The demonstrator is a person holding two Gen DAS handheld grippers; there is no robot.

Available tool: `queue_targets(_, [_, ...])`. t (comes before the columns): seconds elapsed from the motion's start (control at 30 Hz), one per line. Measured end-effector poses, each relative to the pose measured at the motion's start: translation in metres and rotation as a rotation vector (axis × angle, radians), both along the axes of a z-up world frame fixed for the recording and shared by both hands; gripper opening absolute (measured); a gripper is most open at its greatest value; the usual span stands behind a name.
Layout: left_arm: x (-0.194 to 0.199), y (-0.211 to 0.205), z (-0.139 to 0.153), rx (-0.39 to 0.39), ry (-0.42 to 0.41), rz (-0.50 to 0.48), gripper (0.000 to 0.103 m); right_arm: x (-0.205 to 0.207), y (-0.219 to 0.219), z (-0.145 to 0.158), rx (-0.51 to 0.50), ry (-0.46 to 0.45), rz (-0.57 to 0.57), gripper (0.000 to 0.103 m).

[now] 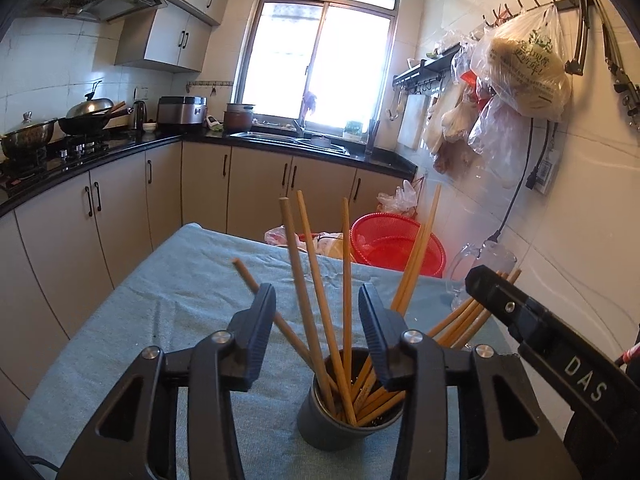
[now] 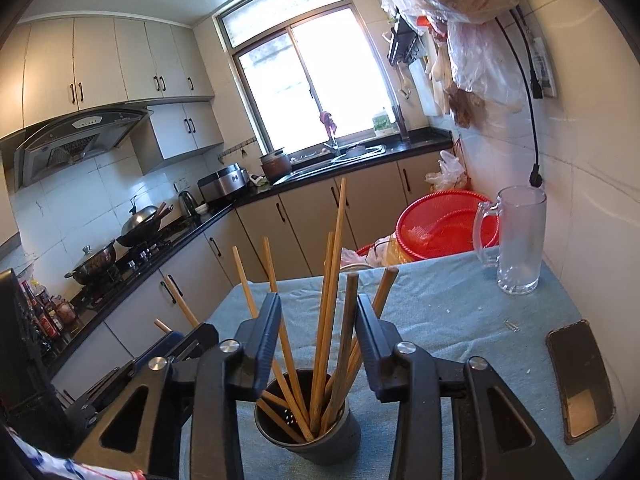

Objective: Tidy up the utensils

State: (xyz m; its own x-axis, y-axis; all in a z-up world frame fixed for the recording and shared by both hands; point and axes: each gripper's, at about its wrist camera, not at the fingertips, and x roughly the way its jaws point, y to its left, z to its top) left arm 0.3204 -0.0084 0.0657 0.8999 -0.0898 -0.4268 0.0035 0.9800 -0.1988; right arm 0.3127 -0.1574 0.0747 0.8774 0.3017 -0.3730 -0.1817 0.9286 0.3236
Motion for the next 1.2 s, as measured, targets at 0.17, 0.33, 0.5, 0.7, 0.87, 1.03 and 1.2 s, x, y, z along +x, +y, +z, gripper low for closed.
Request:
queue_targets(0.17, [-0.018, 0.006, 0.013, -0.025, -0.005, 0.008, 0.052, -0.015, -0.006, 0.015, -0.007, -0.034, -0.031, 0.053])
queue_targets(0.33, [-0.043, 0.011, 0.027, -0.013, -0.038, 0.029, 0.064, -0.028, -0.01, 0.027, -0.006, -0.058, -0.052, 0.054])
queue_targets(0.5, [-0.067, 0.012, 0.036, 0.036, -0.048, 0.028, 0.067, -0.051, -0.012, 0.043, -0.019, -0.096, -0.066, 0.057])
queue_targets(0.7, [-0.097, 0.016, 0.031, 0.076, -0.037, 0.034, 0.073, -0.078, -0.013, 0.048, -0.054, -0.114, -0.079, 0.063])
queue_targets(0.87, [-0.109, 0.026, 0.017, 0.058, 0.043, 0.038, 0.073, -0.099, -0.017, 0.036, -0.07, -0.076, -0.09, 0.064])
queue_targets(1.03, [-0.126, 0.036, 0.003, 0.077, 0.095, 0.071, 0.073, -0.116, -0.022, 0.017, -0.075, -0.023, -0.098, 0.065])
queue_targets(1.2, [-0.14, 0.049, -0.01, 0.063, 0.158, 0.097, 0.073, -0.131, -0.022, -0.003, -0.072, 0.031, -0.098, 0.066])
